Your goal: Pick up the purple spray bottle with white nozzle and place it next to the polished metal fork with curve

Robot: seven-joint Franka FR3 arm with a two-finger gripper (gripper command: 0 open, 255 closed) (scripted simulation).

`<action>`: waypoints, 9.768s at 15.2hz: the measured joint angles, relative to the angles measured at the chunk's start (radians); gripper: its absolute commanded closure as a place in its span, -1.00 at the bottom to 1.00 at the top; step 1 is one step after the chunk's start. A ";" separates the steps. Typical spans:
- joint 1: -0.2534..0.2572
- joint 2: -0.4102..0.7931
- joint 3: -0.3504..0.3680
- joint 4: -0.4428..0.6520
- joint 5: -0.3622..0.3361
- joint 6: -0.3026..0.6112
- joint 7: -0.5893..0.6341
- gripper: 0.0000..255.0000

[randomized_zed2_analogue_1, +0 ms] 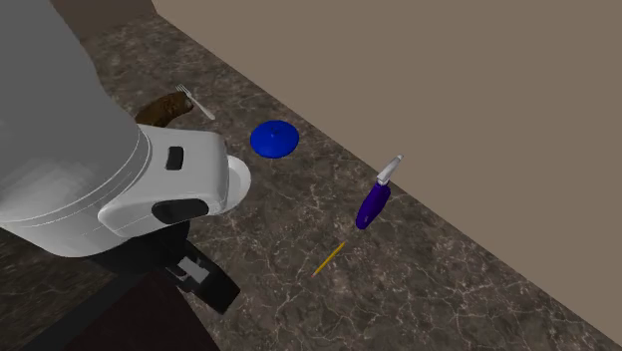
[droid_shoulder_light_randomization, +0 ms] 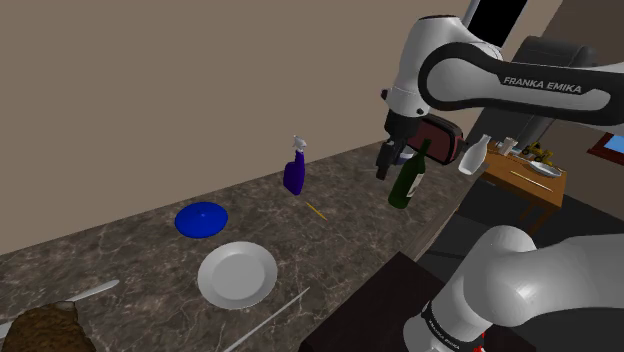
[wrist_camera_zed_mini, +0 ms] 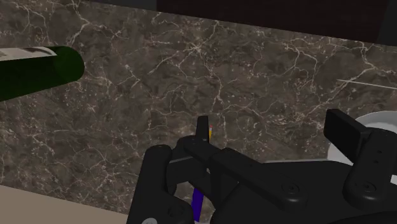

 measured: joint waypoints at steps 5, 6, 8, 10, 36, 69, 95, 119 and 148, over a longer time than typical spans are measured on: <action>-0.005 0.123 -0.015 0.054 0.001 0.078 0.001 -1.00; -0.007 0.158 -0.019 0.064 0.002 0.106 0.001 -1.00; -0.009 0.229 -0.028 0.108 0.006 0.139 0.000 -1.00; -0.013 0.312 -0.041 0.151 0.009 0.185 -0.007 -1.00; -0.061 1.129 -0.095 0.879 0.150 0.330 -0.073 -1.00; -0.062 1.113 -0.097 0.997 0.147 0.198 -0.069 1.00; 0.246 0.996 0.069 0.875 0.076 0.201 0.411 1.00; 0.642 1.484 0.184 1.624 -0.038 -0.076 0.871 1.00; 0.637 1.463 0.186 1.443 -0.040 0.083 0.895 -1.00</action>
